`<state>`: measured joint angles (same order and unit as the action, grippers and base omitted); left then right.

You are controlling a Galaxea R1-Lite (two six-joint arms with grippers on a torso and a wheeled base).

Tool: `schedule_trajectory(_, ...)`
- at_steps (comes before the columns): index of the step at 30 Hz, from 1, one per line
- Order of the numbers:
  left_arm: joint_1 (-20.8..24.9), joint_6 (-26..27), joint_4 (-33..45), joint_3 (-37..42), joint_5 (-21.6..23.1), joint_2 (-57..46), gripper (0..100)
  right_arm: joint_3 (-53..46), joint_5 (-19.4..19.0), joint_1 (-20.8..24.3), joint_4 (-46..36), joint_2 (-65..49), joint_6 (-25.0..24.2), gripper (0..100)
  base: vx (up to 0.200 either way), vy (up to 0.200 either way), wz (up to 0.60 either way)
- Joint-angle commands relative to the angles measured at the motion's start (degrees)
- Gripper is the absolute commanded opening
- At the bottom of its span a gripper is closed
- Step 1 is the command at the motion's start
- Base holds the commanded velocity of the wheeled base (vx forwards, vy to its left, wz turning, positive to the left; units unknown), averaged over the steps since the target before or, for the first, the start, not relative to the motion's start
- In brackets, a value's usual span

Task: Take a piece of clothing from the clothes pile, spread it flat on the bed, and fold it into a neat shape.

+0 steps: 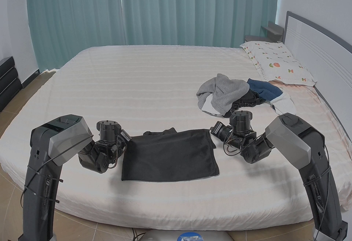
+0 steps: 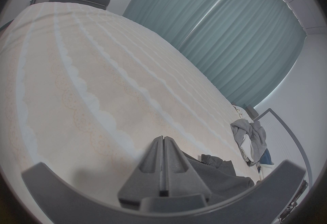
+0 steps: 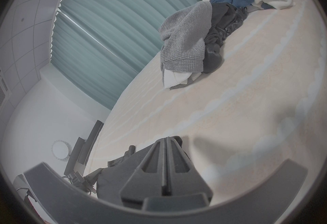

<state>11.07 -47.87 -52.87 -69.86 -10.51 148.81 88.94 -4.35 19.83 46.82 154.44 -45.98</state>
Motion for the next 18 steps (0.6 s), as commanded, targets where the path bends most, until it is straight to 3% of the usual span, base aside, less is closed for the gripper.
schedule_trajectory(1,0.0,0.0,0.0,0.0,0.0,0.0,0,-0.1,0.0,-0.2,-0.2,-0.1,0.0,0,0.000,0.000,0.00)
schedule_trajectory(5,0.0,0.0,0.0,0.0,0.0,0.0,0,-0.1,-0.1,-0.1,-0.5,-0.1,0.0,0,0.000,0.000,0.00)
schedule_trajectory(6,0.0,0.0,0.0,0.1,0.0,0.0,0,-0.1,-0.1,0.2,-0.3,0.1,0.0,100,0.000,0.000,0.00)
schedule_trajectory(18,0.0,0.0,0.0,0.1,0.0,0.0,0,1.9,-1.1,1.2,-0.5,1.8,-0.1,100,0.000,0.000,0.00)
